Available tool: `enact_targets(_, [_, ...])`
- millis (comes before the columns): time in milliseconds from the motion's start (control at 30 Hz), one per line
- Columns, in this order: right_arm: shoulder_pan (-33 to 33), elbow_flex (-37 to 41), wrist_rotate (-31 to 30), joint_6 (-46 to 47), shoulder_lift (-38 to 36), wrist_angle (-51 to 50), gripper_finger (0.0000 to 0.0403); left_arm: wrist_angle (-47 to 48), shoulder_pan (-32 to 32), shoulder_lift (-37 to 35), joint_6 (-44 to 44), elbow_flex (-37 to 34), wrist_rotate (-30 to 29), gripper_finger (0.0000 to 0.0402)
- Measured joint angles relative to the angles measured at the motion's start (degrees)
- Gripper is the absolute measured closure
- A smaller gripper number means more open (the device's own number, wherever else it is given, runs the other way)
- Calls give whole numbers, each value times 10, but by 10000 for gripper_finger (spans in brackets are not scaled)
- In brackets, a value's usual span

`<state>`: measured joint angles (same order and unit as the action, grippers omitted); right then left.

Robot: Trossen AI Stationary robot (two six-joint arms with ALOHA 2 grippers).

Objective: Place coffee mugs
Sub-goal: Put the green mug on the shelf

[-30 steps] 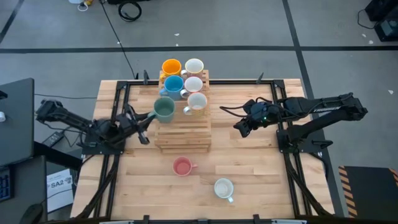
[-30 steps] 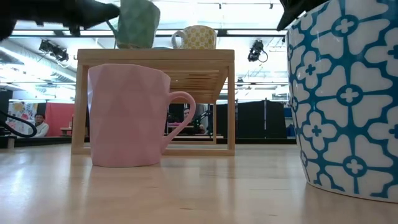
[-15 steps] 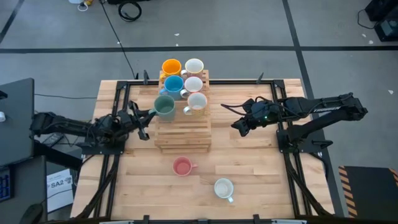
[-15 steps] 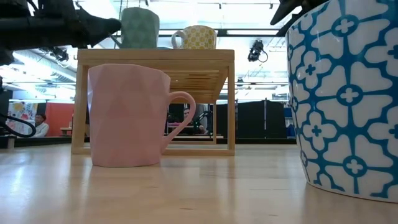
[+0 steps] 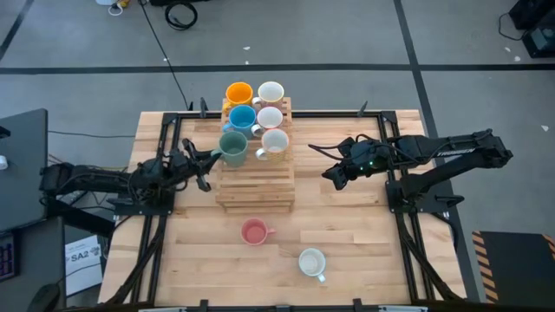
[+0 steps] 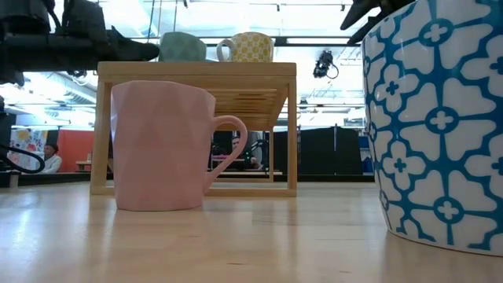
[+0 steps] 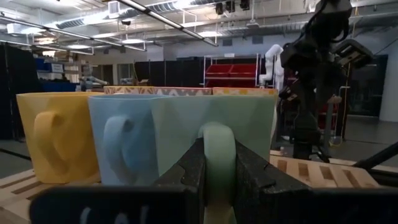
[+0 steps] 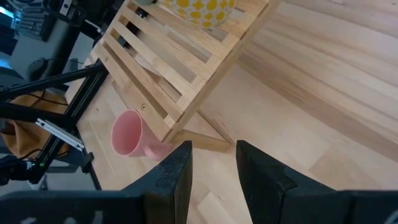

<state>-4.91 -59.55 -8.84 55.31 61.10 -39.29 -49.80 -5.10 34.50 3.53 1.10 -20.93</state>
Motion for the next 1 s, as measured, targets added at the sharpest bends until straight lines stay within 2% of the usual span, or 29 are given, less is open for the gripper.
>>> enact_targets(733, [0, 0, 0, 0, 0, 1, 273, 19, 0, 0, 1, 1, -2, 349])
enact_targets(1000, [0, 0, 0, 0, 0, 3, 273, 23, 0, 0, 1, 0, -4, 314])
